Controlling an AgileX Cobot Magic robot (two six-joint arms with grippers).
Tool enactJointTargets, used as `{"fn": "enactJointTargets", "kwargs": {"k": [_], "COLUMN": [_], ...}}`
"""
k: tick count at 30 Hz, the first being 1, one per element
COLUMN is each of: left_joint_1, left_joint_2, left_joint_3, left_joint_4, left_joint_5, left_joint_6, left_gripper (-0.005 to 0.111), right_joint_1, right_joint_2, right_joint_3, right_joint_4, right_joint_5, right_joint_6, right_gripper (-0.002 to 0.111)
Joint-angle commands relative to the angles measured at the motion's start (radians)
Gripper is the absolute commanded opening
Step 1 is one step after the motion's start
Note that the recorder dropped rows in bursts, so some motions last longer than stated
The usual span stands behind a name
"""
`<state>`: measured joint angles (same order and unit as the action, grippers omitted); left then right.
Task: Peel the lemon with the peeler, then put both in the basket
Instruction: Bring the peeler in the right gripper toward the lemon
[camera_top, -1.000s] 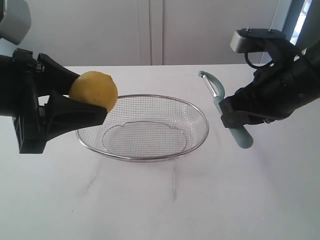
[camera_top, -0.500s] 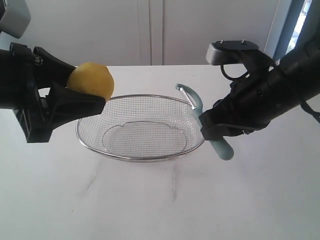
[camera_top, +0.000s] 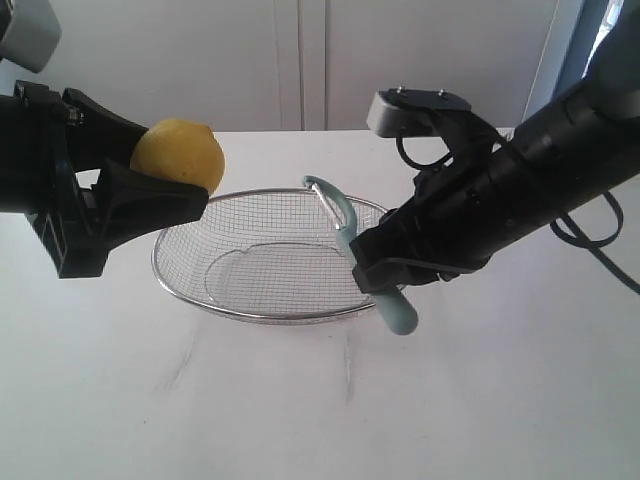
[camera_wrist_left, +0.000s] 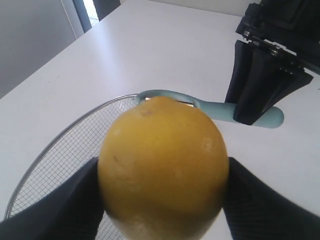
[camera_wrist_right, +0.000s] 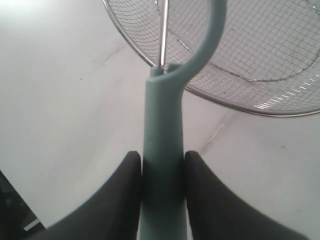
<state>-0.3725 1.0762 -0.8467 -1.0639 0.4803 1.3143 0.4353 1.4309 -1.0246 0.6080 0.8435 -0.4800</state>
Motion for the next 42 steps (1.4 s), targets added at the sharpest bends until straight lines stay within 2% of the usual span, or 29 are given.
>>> {"fn": "enactJointTargets", "kwargs": {"k": [1,22,30,42], "left_joint_1": [0.004,0.004,0.004,0.004], "left_joint_2": [-0.005,-0.005,-0.005,-0.005], "left_joint_3": [0.001,0.001,0.001,0.001], "left_joint_4": [-0.026,-0.026,-0.026,-0.026], "left_joint_5": [0.005,0.018,0.018,0.020], "left_joint_6": [-0.005,-0.005,-0.005,-0.005], "left_gripper": [0.000,0.000,0.000,0.000], "right_joint_1": [0.026,0.034,0.093,0.093], "right_joint_2": [-0.003,0.014,0.058,0.058], "right_joint_3": [-0.001,-0.001,-0.001,-0.003], "right_joint_4": [0.034,0.262,0.323,0.433], "right_joint_5": [-0.025,-0.020,-0.028,0.008], "right_joint_6": [-0.013,-0.187,-0.237,-0.296], "right_gripper": [0.000,0.000,0.000,0.000]}}
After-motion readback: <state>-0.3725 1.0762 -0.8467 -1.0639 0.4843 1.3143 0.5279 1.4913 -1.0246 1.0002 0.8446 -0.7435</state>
